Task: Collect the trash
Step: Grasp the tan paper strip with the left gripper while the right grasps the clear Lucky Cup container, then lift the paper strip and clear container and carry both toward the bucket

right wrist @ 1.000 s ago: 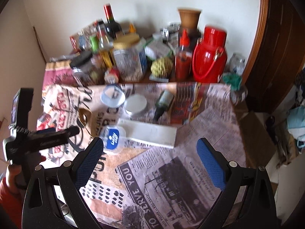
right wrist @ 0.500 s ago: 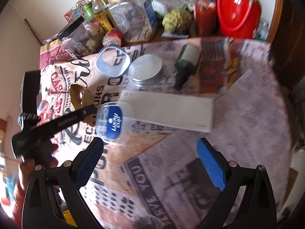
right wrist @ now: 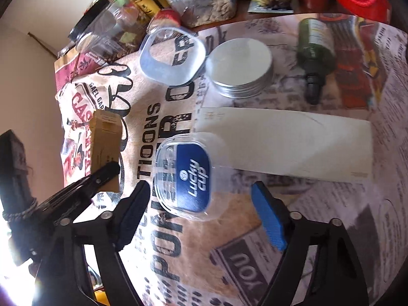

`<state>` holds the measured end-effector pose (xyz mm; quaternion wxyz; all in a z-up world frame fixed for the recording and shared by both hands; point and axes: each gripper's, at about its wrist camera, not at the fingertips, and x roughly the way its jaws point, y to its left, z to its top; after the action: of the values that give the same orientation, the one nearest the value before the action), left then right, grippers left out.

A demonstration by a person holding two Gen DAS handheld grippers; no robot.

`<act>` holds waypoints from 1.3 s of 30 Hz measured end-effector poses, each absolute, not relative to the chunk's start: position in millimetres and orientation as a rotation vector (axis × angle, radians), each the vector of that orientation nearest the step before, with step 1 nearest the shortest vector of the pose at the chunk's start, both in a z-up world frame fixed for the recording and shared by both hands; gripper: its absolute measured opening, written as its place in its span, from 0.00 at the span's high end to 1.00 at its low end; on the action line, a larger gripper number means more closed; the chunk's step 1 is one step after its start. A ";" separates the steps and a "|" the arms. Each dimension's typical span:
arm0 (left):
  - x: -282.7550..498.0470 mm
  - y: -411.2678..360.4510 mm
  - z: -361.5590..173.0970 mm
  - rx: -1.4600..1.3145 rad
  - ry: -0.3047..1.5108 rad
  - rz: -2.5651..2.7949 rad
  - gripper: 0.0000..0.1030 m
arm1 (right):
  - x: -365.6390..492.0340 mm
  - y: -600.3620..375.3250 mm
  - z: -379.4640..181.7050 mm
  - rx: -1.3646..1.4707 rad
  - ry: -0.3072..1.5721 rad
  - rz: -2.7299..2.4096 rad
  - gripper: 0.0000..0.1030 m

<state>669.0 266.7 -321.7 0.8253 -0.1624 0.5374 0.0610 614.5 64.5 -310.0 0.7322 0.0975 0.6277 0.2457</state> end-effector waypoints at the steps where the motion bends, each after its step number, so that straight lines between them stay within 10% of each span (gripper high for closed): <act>1: 668.1 267.5 -320.2 -0.343 1.140 0.131 0.96 | 615.0 67.0 -308.7 0.203 1.366 0.540 0.29; 6: 653.5 275.1 -309.5 -0.337 1.128 0.138 0.96 | 618.2 74.8 -310.2 0.172 1.355 0.561 0.63; 12: 652.2 267.4 -299.4 -0.306 1.118 0.143 0.96 | 616.5 71.0 -299.4 0.212 1.314 0.607 0.79; 39: 573.5 132.5 -146.3 -0.235 0.818 0.131 0.98 | 541.8 -87.0 -131.5 0.104 0.891 0.558 0.86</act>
<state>573.5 132.5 -146.3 0.9087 -0.1138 0.3966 0.0635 541.8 -87.0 -131.5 0.8638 0.0498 0.4250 0.2662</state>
